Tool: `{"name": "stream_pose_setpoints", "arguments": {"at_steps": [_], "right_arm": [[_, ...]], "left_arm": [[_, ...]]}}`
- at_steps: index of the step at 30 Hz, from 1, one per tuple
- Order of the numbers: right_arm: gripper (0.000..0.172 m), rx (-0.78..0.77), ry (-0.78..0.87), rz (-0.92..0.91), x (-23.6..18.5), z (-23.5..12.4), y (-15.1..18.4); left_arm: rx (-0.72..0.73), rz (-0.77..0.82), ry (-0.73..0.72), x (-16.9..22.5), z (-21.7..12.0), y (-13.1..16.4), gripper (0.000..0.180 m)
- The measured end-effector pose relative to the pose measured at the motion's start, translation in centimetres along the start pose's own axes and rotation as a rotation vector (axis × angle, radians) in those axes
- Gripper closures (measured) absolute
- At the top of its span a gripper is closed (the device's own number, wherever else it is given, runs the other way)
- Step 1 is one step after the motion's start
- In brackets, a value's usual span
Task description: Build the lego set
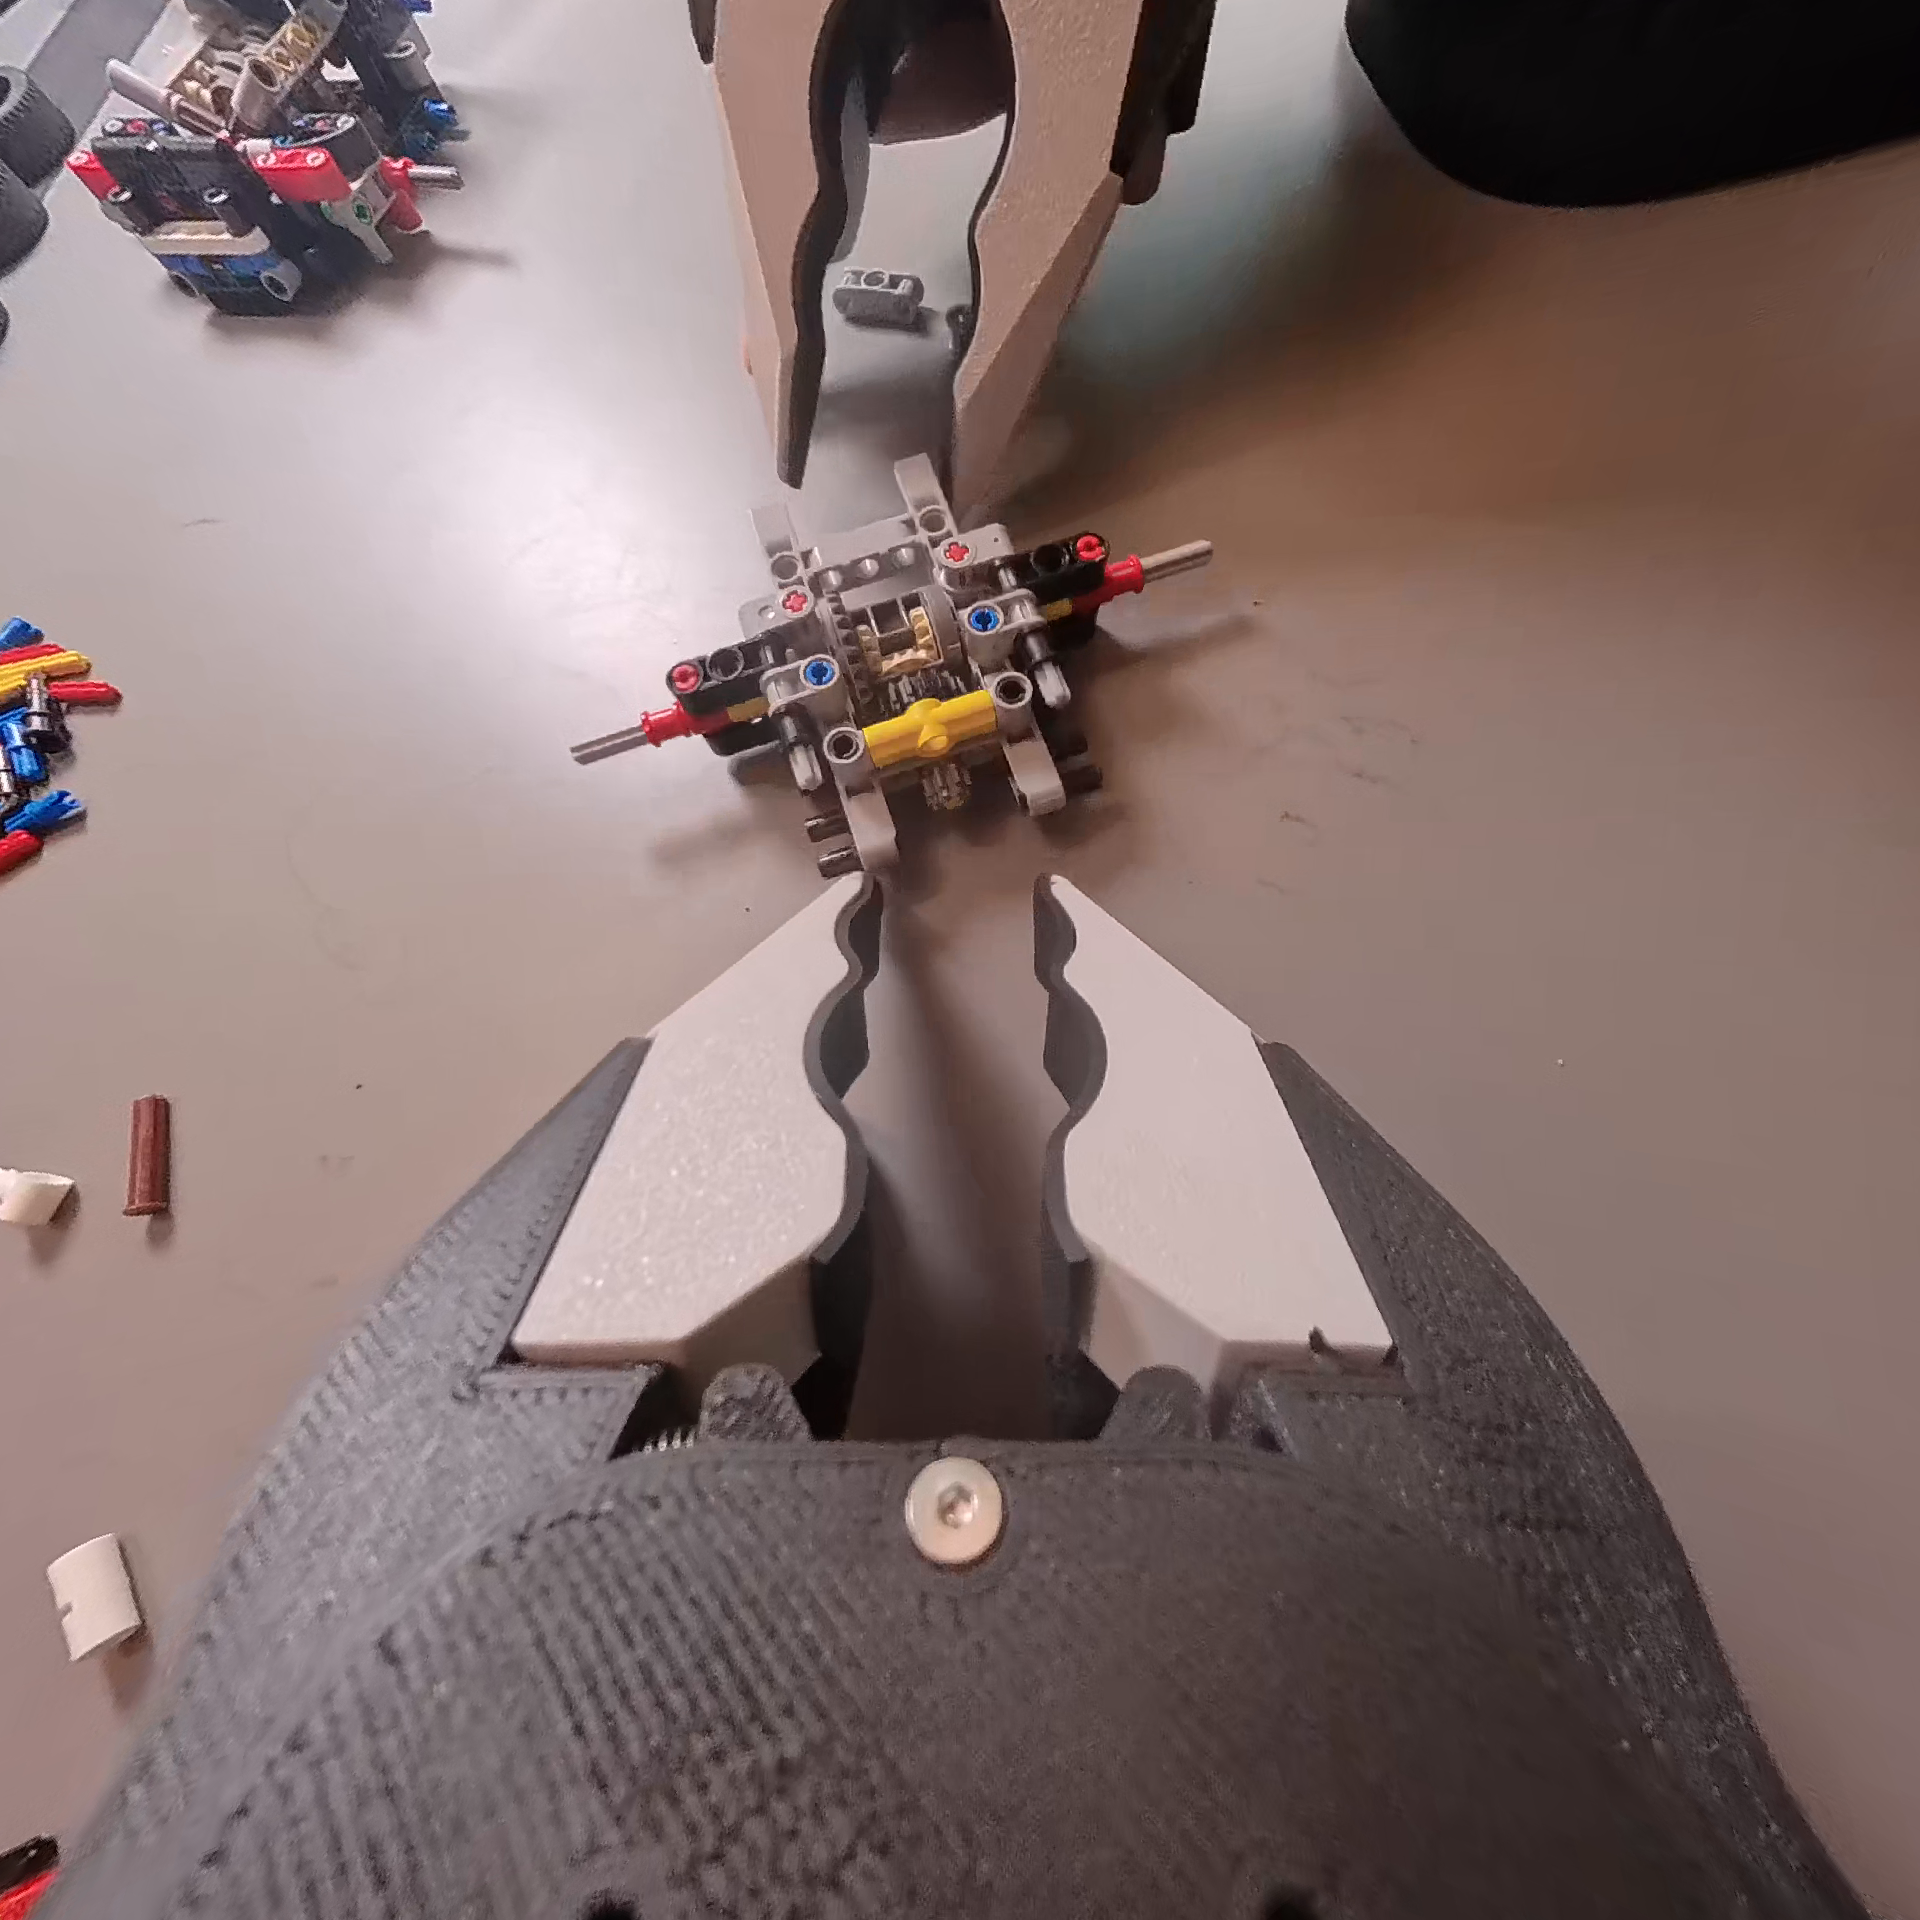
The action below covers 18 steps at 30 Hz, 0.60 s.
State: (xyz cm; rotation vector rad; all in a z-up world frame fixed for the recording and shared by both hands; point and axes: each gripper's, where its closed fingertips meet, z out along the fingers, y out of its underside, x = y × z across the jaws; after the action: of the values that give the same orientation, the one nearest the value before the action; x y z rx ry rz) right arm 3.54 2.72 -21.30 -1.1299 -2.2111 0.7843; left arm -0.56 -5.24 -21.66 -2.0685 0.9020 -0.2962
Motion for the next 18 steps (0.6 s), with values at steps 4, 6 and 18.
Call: {"name": "stream_pose_setpoints", "arguments": {"at_steps": [4, 6, 18], "right_arm": [[0.14, 0.011, 0.064, 0.042, 1.3, -0.9, -0.1], [0.139, 0.022, 0.085, 0.062, 1.7, -1.4, -0.2], [0.131, 0.045, 0.104, 0.191, 0.6, -2.4, -2.7]], "left_arm": [[0.006, 0.011, 0.018, 0.4, 0.0, -0.1, 0.155], [0.011, 0.017, 0.028, 0.6, 0.0, -0.2, 0.156], [0.037, -0.003, 0.014, 0.3, -0.8, -0.5, 0.152]]}}
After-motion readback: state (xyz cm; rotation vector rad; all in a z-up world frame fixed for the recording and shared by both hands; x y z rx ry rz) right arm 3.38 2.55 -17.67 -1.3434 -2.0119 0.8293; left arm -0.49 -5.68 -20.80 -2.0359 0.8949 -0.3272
